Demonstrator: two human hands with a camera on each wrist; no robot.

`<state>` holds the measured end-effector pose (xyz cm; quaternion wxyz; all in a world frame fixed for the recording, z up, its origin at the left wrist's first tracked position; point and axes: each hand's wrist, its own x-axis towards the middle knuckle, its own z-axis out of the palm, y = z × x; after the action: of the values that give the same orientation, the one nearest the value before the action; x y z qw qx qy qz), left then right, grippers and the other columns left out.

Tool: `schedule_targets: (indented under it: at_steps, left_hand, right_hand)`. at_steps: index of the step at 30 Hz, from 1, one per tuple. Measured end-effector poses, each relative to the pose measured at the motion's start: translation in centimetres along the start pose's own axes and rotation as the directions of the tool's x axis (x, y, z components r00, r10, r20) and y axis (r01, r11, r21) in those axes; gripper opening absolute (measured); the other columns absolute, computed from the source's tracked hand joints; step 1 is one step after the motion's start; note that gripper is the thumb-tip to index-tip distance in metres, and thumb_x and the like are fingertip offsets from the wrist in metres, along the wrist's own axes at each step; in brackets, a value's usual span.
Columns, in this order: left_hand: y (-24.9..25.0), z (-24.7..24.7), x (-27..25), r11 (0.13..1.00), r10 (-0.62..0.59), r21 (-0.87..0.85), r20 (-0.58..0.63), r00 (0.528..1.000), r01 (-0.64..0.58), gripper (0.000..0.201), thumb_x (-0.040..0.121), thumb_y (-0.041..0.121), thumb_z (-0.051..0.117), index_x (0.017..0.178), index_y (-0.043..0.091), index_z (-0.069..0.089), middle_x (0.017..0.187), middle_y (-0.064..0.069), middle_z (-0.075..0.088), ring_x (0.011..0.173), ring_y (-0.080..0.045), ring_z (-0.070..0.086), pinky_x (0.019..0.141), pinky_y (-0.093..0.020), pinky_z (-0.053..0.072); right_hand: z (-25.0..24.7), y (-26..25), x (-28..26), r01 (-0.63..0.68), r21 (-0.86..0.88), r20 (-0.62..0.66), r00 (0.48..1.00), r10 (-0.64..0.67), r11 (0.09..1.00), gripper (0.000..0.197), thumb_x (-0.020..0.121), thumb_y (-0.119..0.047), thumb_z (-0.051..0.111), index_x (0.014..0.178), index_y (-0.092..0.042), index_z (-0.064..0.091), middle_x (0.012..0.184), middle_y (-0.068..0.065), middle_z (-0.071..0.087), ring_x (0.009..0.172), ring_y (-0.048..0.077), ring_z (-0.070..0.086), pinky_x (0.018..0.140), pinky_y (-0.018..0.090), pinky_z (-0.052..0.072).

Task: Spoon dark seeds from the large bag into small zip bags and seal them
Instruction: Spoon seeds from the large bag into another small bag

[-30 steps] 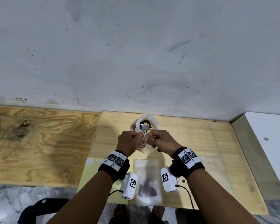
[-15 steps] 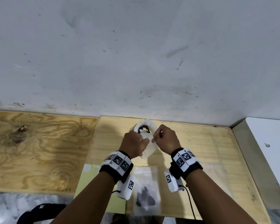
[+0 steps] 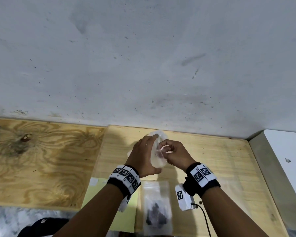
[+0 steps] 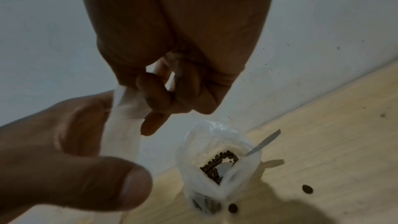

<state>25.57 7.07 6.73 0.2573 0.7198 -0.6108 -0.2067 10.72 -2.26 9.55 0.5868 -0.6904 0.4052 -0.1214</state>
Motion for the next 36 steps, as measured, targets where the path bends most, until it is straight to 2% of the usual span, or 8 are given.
schedule_targets:
  at_steps: [8,12,16,19,22,27,32,36]
  left_hand:
    - [-0.8,0.0,-0.4,0.998,0.055,-0.023,-0.024,0.998,-0.055,0.103,0.059,0.034,0.082,0.148,0.017,0.033,0.138,0.004,0.045,0.124,-0.017,0.043,0.101,-0.029,0.041]
    - [-1.4,0.2,-0.6,0.993,0.03,-0.113,0.025,0.999,-0.027,0.095,0.058,0.037,0.09,0.141,0.022,0.046,0.138,0.007,0.048,0.125,-0.009,0.043,0.098,-0.025,0.04]
    - [-2.3,0.2,-0.7,0.978,-0.052,-0.199,0.078,0.996,0.067,0.091,0.057,0.034,0.092,0.138,0.027,0.05,0.127,0.009,0.059,0.114,-0.01,0.056,0.096,-0.03,0.046]
    - [-3.1,0.7,-0.7,0.941,-0.167,-0.281,0.105,0.98,0.19,0.089,0.055,0.029,0.094,0.135,0.027,0.054,0.115,0.012,0.061,0.106,-0.009,0.059,0.09,-0.022,0.046]
    - [-3.9,1.0,-0.1,0.897,-0.292,-0.31,0.12,0.949,0.315,0.073,0.053,0.032,0.094,0.119,0.027,0.063,0.107,0.011,0.066,0.097,-0.01,0.061,0.075,-0.01,0.041]
    - [-5.1,1.1,1.5,0.74,-0.469,-0.462,0.166,0.868,0.488,0.069,0.046,0.033,0.096,0.106,0.029,0.062,0.11,0.005,0.065,0.099,-0.012,0.062,0.074,-0.022,0.048]
    - [-5.4,1.6,3.2,0.678,-0.486,-0.508,0.233,0.842,0.532,0.074,0.043,0.03,0.096,0.106,0.037,0.057,0.114,0.01,0.06,0.105,-0.013,0.06,0.079,-0.025,0.048]
    - [-5.6,2.0,4.5,0.639,-0.473,-0.544,0.279,0.836,0.544,0.079,0.03,0.047,0.089,0.105,0.033,0.066,0.109,0.009,0.069,0.103,-0.01,0.063,0.082,-0.03,0.052]
  right_hand:
    - [0.8,1.7,1.0,0.098,-0.339,-0.119,0.982,-0.146,0.936,0.033,0.074,-0.015,0.066,0.07,-0.048,0.066,0.071,-0.011,0.066,0.073,0.017,0.064,0.069,0.03,0.05]
    - [0.6,2.2,1.0,0.018,-0.313,-0.083,0.995,-0.047,0.949,0.033,0.08,-0.014,0.073,0.07,-0.045,0.068,0.075,-0.01,0.07,0.079,0.012,0.067,0.076,0.03,0.053]
    - [0.3,2.6,1.0,-0.069,-0.125,0.0,0.998,0.069,0.99,0.019,0.086,0.0,0.068,0.089,-0.015,0.079,0.068,-0.011,0.067,0.047,-0.003,0.054,0.052,0.012,0.042]
    - [0.2,3.3,1.2,-0.159,0.006,0.018,0.987,0.159,0.987,0.019,0.089,0.001,0.063,0.091,-0.011,0.078,0.064,-0.009,0.067,0.037,0.005,0.04,0.042,0.018,0.035]
    - [-0.7,4.5,1.8,-0.162,0.054,-0.139,0.976,0.168,0.985,0.017,0.085,-0.006,0.07,0.087,-0.021,0.077,0.078,-0.007,0.071,0.054,0.002,0.057,0.052,0.019,0.042]
    - [-3.2,6.6,3.1,-0.165,-0.073,-0.498,0.861,0.107,0.984,0.02,0.083,-0.013,0.072,0.102,-0.021,0.071,0.099,-0.001,0.07,0.094,0.017,0.064,0.082,0.03,0.05]
    - [-4.4,8.1,4.8,-0.429,-0.191,-0.363,0.867,0.343,0.883,0.057,0.082,-0.039,0.076,0.131,-0.019,0.055,0.125,0.006,0.061,0.109,0.025,0.06,0.085,0.03,0.045]
    - [-4.2,8.2,6.0,-0.501,-0.27,-0.222,0.864,0.453,0.823,0.05,0.083,-0.044,0.074,0.122,-0.018,0.057,0.109,0.006,0.068,0.073,0.008,0.058,0.062,0.022,0.043]
